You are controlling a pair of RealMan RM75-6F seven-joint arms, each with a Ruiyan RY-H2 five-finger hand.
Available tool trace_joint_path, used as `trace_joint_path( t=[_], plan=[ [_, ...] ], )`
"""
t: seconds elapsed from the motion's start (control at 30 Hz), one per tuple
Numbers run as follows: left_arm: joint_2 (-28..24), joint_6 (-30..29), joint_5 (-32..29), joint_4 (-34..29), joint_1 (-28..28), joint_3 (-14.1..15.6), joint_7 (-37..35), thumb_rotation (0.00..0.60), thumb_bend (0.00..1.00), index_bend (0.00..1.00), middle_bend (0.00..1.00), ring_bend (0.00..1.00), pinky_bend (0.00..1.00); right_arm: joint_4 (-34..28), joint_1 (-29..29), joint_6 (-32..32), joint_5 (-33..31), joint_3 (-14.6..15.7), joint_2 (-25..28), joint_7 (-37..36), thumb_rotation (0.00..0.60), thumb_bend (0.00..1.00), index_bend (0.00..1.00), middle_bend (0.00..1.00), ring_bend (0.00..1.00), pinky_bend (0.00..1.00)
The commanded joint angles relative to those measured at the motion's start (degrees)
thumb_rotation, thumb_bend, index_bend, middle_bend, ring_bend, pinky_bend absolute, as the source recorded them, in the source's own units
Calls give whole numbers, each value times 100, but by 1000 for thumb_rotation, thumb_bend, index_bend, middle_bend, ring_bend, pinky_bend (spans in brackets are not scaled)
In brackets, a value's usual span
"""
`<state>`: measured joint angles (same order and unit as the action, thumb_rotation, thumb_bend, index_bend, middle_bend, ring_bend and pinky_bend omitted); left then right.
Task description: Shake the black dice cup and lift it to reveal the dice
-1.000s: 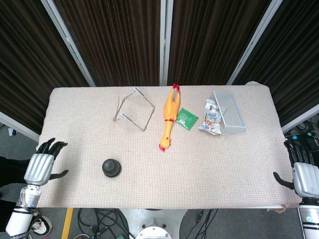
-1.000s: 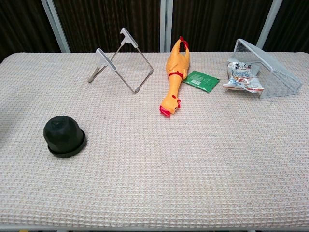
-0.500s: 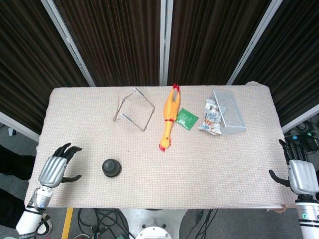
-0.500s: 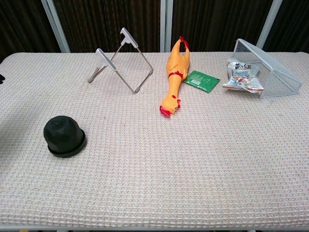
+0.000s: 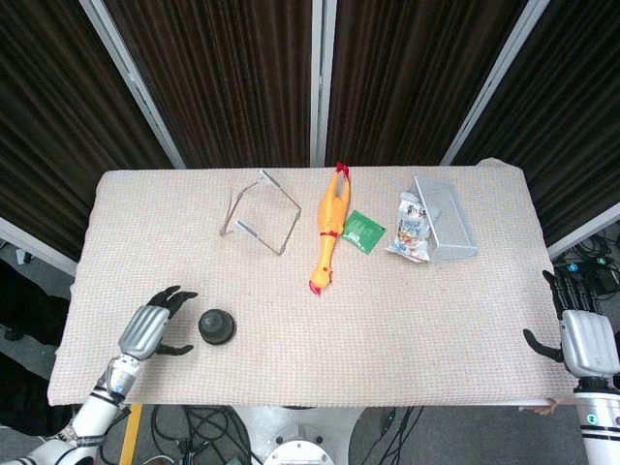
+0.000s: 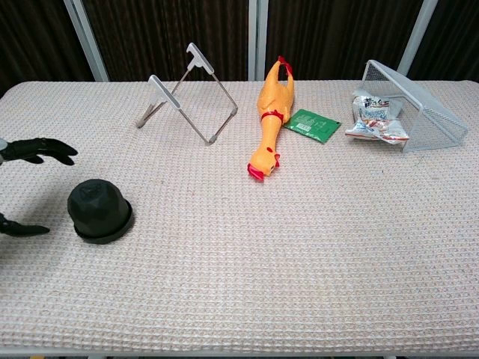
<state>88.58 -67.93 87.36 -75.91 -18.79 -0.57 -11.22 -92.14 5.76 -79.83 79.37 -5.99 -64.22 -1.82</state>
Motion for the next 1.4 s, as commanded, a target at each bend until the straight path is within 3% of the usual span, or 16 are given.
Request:
trace_joint_path(
  t=[0.03,0.77,1.4],
  plan=[
    [158,134,-26,116,-103,-5,-79,600,15,154,177,80,161,3,3,18,13,11,7,-55,600,146,0,0,0,0],
    [589,546,-85,458,-435,76,-181,600,16,153,211,101,177,148,-12,72,-63,19,-1,-204,600,146,0,0,0,0],
    [666,769,-197,590,-601,92,-232,600,35,154,230,117,185,213,-16,128,-130,10,15,-286,600,146,0,0,0,0]
  ],
)
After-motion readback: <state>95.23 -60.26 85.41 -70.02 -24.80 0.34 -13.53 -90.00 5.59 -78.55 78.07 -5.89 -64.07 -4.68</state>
